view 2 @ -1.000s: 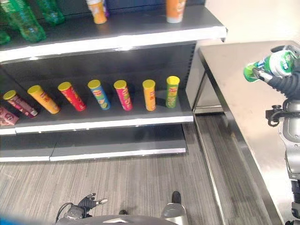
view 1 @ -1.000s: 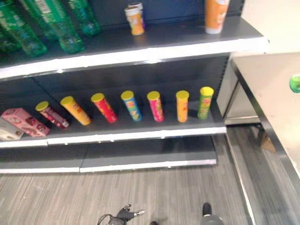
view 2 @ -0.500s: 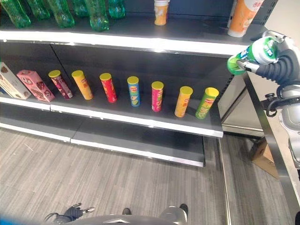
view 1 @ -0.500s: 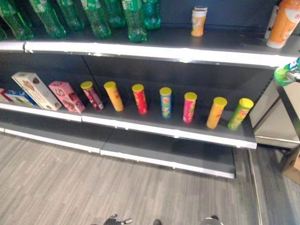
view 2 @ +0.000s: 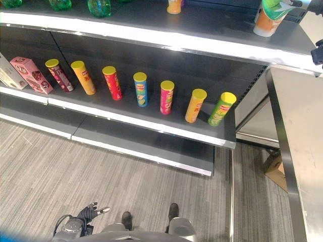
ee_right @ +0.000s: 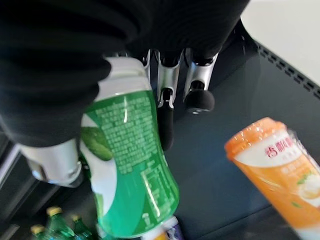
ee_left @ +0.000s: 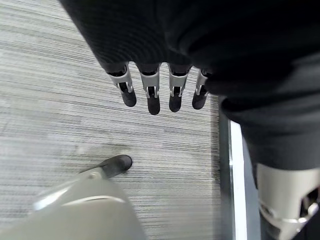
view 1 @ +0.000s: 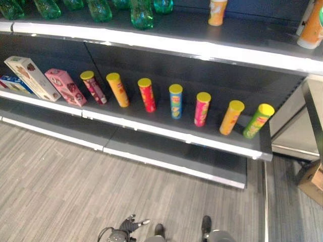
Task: Put the goods on the table back onto the shelves and tidy them up.
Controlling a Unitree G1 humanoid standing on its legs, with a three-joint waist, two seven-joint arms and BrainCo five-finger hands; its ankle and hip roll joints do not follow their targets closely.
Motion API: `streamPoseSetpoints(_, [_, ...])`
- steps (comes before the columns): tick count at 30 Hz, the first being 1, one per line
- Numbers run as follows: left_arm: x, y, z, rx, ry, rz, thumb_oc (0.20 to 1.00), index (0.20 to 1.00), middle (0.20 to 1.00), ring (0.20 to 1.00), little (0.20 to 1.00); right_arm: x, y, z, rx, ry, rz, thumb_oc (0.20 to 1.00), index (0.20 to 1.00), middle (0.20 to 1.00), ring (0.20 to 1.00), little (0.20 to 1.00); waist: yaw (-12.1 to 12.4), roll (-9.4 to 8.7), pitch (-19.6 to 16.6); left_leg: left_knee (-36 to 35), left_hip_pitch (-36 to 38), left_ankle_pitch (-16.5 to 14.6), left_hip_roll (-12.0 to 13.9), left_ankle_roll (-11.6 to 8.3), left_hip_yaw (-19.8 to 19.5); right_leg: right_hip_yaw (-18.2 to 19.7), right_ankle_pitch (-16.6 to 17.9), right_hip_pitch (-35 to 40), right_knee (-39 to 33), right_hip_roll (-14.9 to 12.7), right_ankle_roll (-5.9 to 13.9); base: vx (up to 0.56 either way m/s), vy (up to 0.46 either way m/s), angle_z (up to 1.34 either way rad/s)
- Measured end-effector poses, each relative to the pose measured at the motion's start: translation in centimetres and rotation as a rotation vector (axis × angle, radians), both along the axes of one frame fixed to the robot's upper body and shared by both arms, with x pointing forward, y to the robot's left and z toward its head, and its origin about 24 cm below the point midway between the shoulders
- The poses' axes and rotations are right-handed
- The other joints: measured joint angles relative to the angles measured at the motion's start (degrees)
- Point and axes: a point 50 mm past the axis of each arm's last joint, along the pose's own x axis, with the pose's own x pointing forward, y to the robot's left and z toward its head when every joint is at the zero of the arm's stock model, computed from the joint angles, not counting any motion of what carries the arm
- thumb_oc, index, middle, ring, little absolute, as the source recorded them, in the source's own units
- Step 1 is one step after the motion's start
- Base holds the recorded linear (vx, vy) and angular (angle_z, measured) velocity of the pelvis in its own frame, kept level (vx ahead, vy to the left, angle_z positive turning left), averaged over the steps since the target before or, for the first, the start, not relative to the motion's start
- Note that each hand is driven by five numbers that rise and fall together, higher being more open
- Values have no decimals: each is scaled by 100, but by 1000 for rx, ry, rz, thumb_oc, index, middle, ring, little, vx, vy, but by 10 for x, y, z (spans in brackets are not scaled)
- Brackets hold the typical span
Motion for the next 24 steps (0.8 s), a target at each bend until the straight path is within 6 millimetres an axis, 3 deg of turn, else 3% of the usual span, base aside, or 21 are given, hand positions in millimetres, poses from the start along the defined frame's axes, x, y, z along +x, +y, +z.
streamPoseSetpoints(3, [-4,3,-1,1,11,19,1000,1000,1000,1000,1000,7,2,4,1,25,-6,200,200,200,200,200,165,-20,46,223,-11,39,10,-99,32,-51,-71,179,-69,32,-117,1,-100,30])
streamPoseSetpoints(4, [-7,9,-1,10,20,49,1000,1000,1000,1000,1000,14,11,7,-9,48,18,200,200,200,200,200,191,-129,151,683,-288,174,-55,-350,-100,-37,-135,176,-37,-24,-216,-7,-56,32])
streamPoseSetpoints(5, [-7,13,-1,19,26,61,1000,1000,1000,1000,1000,16,14,9,-22,61,28,200,200,200,200,200,216,-265,230,906,-447,418,-154,-735,-222,-23,-158,192,-47,-110,-250,34,-35,42])
streamPoseSetpoints(6, [-5,16,0,26,27,66,1000,1000,1000,1000,1000,16,17,14,-33,58,35,200,200,200,200,200,271,-364,292,988,-511,581,-187,-906,-280,-55,-128,284,-120,-208,-290,84,15,31])
streamPoseSetpoints(7, [-10,16,-1,25,36,67,1000,1000,1000,1000,1000,16,20,17,-39,53,42,200,200,200,200,200,341,-340,287,981,-494,570,-178,-900,-222,-63,-100,305,-153,-179,-327,110,60,27])
streamPoseSetpoints(9, [-33,22,-5,40,97,85,1000,1000,1000,1000,1000,26,30,13,-36,66,73,200,200,200,200,200,397,-385,310,490,-211,446,158,-788,116,-99,-120,454,-158,-110,-476,95,135,8])
streamPoseSetpoints(12, [-36,25,-5,41,110,110,1000,1000,1000,1000,1000,31,38,13,-52,75,87,200,200,200,200,200,346,-331,274,91,-90,448,331,-786,102,-90,-132,376,-154,-85,-489,92,108,4])
streamPoseSetpoints(13, [-36,30,-4,56,114,106,1000,1000,1000,1000,1000,38,34,8,-68,98,38,200,200,200,200,200,297,-210,234,-207,-110,488,772,-768,76,-219,-89,373,-158,-75,-468,167,126,25])
streamPoseSetpoints(15, [-34,24,-5,43,104,99,1000,1000,1000,1000,1000,44,22,1,-79,143,-44,200,200,200,200,200,290,11,89,-419,-46,548,939,-691,94,-257,-111,382,-158,-87,-280,184,170,20])
streamPoseSetpoints(17, [-42,10,-11,8,126,98,1000,1000,1000,1000,1000,53,24,-3,-78,155,-63,200,200,200,200,200,283,379,-138,-641,173,511,854,-653,174,-225,-72,385,-157,-96,-66,94,128,-7])
streamPoseSetpoints(18, [-46,10,-11,14,135,91,1000,1000,1000,1000,1000,64,25,-17,-78,197,-88,200,200,200,200,200,232,320,-238,-730,268,390,597,-477,374,-175,37,371,-130,-327,156,68,113,-13])
streamPoseSetpoints(20, [-35,21,-6,50,104,95,1000,1000,1000,1000,1000,78,22,-34,-59,259,-136,200,200,200,200,200,357,132,-312,-728,290,280,208,-275,456,-93,56,361,-157,-754,276,72,104,-4])
streamPoseSetpoints(22, [-29,30,-1,74,74,110,1000,1000,1000,1000,1000,84,30,-38,-51,265,-114,200,200,200,200,200,560,61,-322,-731,314,238,87,-223,492,-84,51,381,-150,-840,438,93,112,-2])
streamPoseSetpoints(24, [-28,27,-2,77,69,125,1000,1000,1000,1000,1000,100,35,-47,-36,298,-169,200,200,200,200,200,619,81,-352,-731,351,234,106,-211,494,-93,38,416,-132,-813,470,64,47,4])
